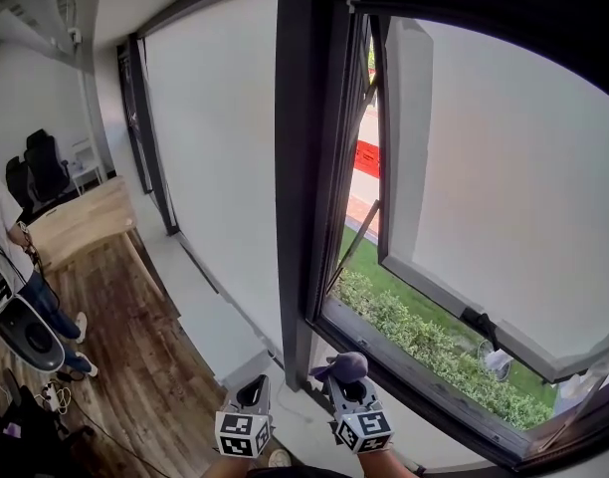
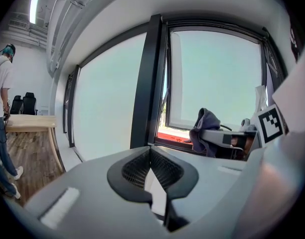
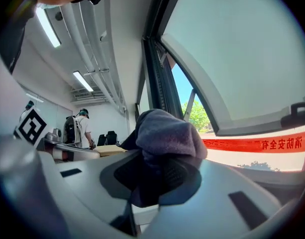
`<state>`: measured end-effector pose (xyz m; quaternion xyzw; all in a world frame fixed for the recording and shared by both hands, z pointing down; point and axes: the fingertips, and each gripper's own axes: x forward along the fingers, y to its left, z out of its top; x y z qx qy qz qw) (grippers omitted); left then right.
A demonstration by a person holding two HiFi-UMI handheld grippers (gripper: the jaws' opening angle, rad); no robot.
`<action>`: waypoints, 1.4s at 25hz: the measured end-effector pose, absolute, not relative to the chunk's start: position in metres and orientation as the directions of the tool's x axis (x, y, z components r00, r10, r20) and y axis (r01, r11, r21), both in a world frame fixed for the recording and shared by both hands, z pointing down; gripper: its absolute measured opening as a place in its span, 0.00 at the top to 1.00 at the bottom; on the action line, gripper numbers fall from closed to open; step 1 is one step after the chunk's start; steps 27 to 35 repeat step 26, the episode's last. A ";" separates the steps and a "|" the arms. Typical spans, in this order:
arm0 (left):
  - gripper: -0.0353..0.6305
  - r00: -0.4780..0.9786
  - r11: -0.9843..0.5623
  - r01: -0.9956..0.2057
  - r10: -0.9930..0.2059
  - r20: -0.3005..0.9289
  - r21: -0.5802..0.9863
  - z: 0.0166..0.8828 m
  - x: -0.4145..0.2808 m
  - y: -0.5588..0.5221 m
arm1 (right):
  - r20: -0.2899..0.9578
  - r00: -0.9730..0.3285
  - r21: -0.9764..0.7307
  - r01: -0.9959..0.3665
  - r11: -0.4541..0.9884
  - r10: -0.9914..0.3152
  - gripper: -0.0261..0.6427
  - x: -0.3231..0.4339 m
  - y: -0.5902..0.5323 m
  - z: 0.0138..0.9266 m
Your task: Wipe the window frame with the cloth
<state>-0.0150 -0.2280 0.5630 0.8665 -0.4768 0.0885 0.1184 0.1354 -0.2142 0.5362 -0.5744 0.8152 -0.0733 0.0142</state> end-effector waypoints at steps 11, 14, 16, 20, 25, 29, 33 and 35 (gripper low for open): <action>0.94 0.528 -0.518 -0.848 -0.811 0.254 0.111 0.555 -0.012 -0.218 | 0.065 -0.289 -0.099 -0.954 0.282 -0.955 0.84 0.150 -0.203 0.534; 0.94 0.528 -0.518 -0.848 -0.810 0.257 0.110 0.557 -0.010 -0.215 | 0.082 -0.305 -0.088 -0.950 0.298 -0.949 0.84 0.146 -0.199 0.538; 0.94 0.525 -0.516 -0.850 -0.811 0.256 0.109 0.556 -0.010 -0.214 | 0.084 -0.312 -0.088 -0.948 0.305 -0.946 0.84 0.144 -0.198 0.538; 0.94 0.522 -0.512 -0.852 -0.813 0.258 0.110 0.555 -0.008 -0.212 | 0.083 -0.311 -0.113 -0.947 0.301 -0.947 0.84 0.150 -0.197 0.539; 0.94 0.529 -0.520 -0.847 -0.809 0.255 0.109 0.556 -0.001 -0.213 | 0.078 -0.296 -0.131 -0.950 0.285 -0.952 0.84 0.159 -0.198 0.537; 0.94 0.531 -0.521 -0.846 -0.808 0.255 0.108 0.557 0.000 -0.214 | 0.078 -0.294 -0.132 -0.950 0.282 -0.953 0.84 0.160 -0.198 0.537; 0.94 0.531 -0.521 -0.846 -0.808 0.255 0.108 0.557 0.000 -0.214 | 0.078 -0.294 -0.132 -0.950 0.282 -0.953 0.84 0.160 -0.198 0.537; 0.94 0.531 -0.521 -0.846 -0.808 0.255 0.108 0.557 0.000 -0.214 | 0.078 -0.294 -0.132 -0.950 0.282 -0.953 0.84 0.160 -0.198 0.537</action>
